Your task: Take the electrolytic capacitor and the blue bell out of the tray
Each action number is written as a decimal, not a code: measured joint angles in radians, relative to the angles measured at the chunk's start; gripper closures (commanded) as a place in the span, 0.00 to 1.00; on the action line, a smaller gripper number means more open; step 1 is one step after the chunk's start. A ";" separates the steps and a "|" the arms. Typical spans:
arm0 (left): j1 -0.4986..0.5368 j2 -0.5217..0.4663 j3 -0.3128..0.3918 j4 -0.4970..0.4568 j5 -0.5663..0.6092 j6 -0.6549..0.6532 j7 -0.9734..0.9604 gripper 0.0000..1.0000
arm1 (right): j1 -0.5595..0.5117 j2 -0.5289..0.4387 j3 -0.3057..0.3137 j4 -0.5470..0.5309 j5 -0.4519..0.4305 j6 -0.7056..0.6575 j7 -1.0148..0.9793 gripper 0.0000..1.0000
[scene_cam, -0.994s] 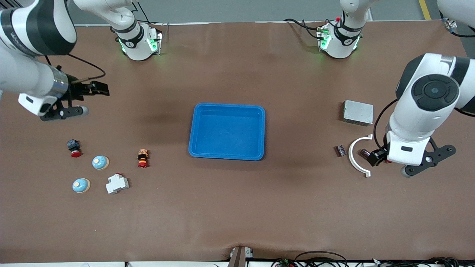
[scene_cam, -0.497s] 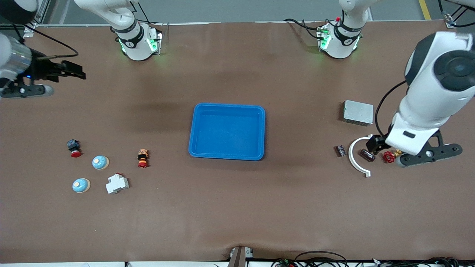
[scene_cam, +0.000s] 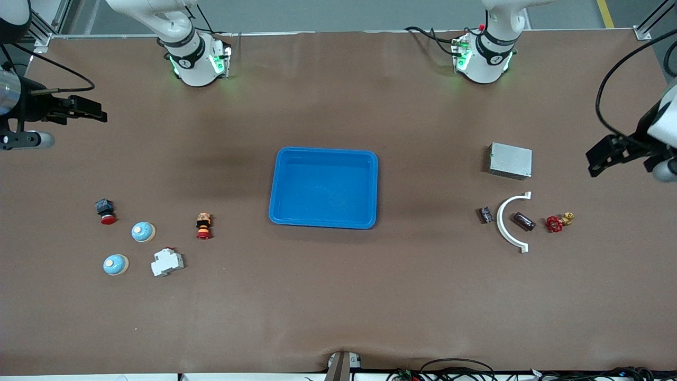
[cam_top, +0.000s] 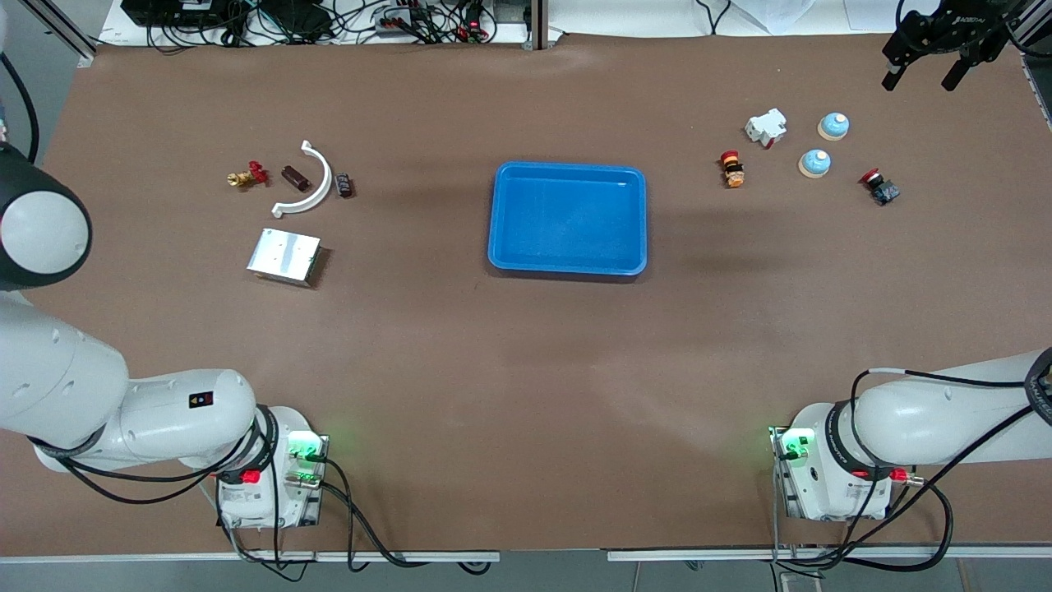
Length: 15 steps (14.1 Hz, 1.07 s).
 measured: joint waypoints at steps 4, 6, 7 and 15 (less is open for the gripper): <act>-0.050 -0.062 0.099 -0.001 -0.039 -0.103 0.067 0.00 | -0.048 0.022 0.013 0.038 0.013 0.002 0.002 0.00; -0.070 -0.095 0.153 -0.003 -0.063 -0.143 0.082 0.00 | -0.131 0.058 0.043 0.083 0.074 0.002 0.001 0.00; -0.088 -0.111 0.177 -0.007 -0.068 -0.161 0.084 0.00 | -0.165 0.073 0.050 0.098 0.106 0.002 -0.002 0.00; -0.118 -0.187 0.192 -0.100 -0.128 -0.177 0.080 0.00 | -0.142 0.121 0.085 0.141 0.082 0.035 -0.001 0.00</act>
